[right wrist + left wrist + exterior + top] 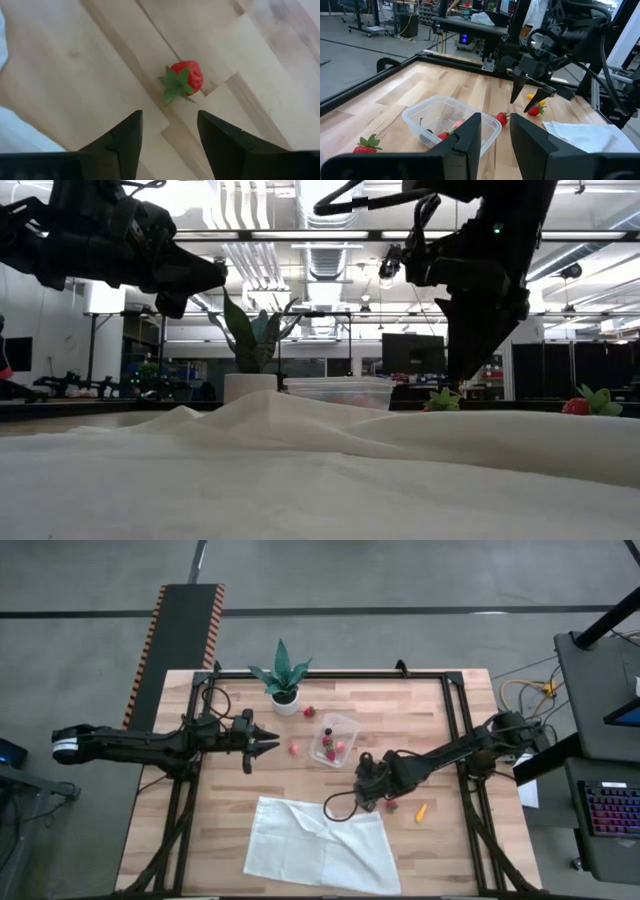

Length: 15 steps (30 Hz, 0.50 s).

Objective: Pick and placing Produce into tupperware
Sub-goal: Put the red strawberry into the transparent bin

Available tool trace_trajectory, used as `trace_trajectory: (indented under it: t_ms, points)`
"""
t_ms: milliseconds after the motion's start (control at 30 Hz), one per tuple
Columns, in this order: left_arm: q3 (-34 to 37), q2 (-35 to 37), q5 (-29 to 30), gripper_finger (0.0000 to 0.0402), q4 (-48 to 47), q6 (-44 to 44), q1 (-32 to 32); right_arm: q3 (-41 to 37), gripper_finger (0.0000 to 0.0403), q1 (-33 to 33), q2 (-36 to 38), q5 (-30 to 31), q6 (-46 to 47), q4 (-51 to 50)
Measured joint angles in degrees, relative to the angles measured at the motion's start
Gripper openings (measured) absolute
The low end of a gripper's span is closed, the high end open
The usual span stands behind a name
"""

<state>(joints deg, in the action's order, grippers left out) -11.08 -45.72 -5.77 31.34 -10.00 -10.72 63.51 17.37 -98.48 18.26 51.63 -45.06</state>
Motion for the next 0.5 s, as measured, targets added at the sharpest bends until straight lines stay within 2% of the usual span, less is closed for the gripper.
trace_trajectory:
  t_ms: [500]
  points:
    - [-0.1, 0.0, 0.0, 0.0089, 0.8, 1.4, 0.0, -1.4, 0.0196, -1.2, 0.0, 3.2, 4.9, 1.1]
